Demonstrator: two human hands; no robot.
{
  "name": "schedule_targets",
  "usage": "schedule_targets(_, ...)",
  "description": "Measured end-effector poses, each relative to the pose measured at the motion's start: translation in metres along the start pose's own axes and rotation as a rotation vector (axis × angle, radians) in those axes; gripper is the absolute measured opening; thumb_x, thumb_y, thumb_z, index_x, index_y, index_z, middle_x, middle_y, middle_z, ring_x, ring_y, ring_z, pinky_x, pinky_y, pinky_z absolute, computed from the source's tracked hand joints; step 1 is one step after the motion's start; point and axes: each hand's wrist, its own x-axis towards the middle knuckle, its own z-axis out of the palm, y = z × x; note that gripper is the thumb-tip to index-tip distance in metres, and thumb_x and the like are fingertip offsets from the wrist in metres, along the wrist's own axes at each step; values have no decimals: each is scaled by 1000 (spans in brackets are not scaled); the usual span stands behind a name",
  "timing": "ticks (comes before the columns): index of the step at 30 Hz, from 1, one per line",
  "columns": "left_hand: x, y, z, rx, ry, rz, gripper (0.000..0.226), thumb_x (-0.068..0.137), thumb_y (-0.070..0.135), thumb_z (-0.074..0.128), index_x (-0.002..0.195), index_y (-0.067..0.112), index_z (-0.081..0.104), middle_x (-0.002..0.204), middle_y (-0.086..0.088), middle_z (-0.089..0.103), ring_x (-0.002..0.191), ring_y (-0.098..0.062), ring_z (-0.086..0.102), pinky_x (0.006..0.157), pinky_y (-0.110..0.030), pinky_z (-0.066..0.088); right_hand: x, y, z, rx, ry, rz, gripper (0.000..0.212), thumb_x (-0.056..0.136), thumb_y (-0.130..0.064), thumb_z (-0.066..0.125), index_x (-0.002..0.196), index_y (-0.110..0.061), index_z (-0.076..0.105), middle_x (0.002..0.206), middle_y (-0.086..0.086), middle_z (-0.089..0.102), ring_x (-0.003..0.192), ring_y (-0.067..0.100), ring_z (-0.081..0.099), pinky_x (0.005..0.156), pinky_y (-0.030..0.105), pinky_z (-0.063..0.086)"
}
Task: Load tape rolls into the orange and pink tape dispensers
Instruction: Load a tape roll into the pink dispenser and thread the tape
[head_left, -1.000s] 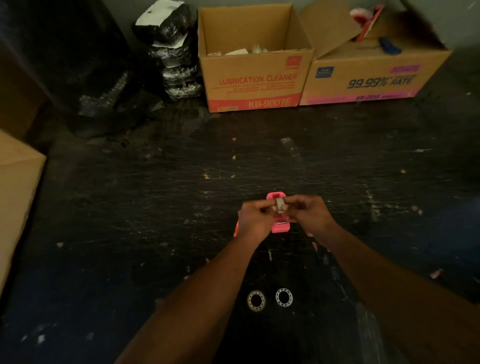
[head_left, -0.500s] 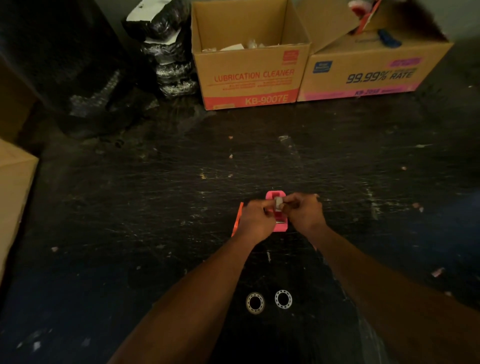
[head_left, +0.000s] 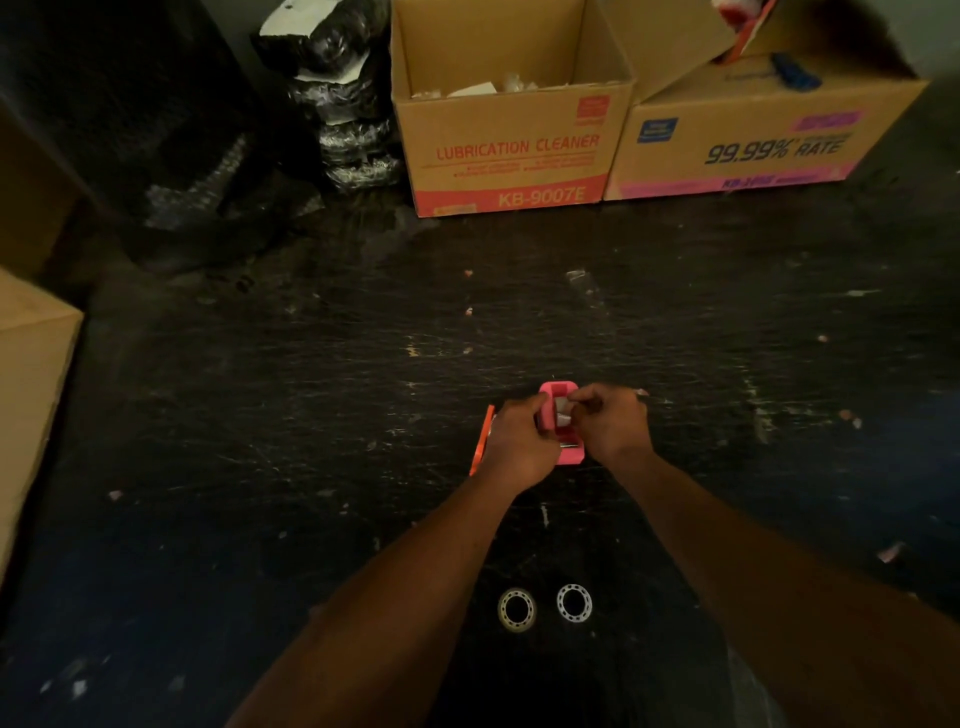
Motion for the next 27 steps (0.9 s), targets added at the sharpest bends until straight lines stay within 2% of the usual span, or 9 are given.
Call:
schedule_targets(3,-2,1,-2,-33,10,-8,49,88,-1,60,129,26,67,121,-2,73,110,-18,67,99,-34,54,1,-3,0,16,3,9,17,92,-8,65,104,-12,76,103,5,73,96,17,67,86,31,55)
schedule_targets(8,-8,2,-3,-23,31,-9,49,90,-1,60,134,21,63,128,-5,70,114,-19,65,97,-33,54,-2,-1,-1,39,-2,44,17,90,-9,67,104,-12,75,107,8,75,99,20,70,88,34,57)
schedule_targets(10,-10,2,-3,-27,43,-4,49,90,-2,59,134,19,63,129,-5,69,116,-20,65,98,-33,53,-5,0,-1,39,-4,50,17,91,-8,67,105,-12,75,107,8,75,99,20,70,84,31,56)
schedule_targets(14,-11,3,-1,-8,43,21,49,90,0,59,130,28,67,122,0,74,109,-16,68,97,-35,56,-11,-3,-4,44,-16,68,19,92,-11,67,109,-10,74,107,7,74,94,16,68,78,25,51)
schedule_targets(18,-7,3,0,83,39,38,62,88,6,61,139,39,57,128,-5,69,106,-19,69,94,-38,58,-18,0,-7,87,3,109,13,90,-12,68,100,-13,76,96,3,73,85,13,67,66,18,47)
schedule_targets(22,-3,4,-1,108,32,27,54,87,6,66,135,30,64,126,-6,73,107,-22,70,97,-38,56,-25,3,-4,138,74,249,13,88,-23,67,79,-19,74,84,5,73,75,17,65,76,34,55)
schedule_targets(24,-2,4,-2,112,28,15,47,86,8,68,130,26,69,122,-7,74,105,-23,71,97,-40,56,-30,2,1,220,49,347,20,87,-29,69,68,-22,68,80,5,69,69,15,59,78,36,53)
schedule_targets(27,-2,5,-1,105,26,23,42,87,14,69,127,27,71,117,-8,75,100,-24,71,94,-41,57,-32,-1,9,321,45,432,29,81,-43,76,64,-22,66,70,0,66,69,15,59,81,38,53)
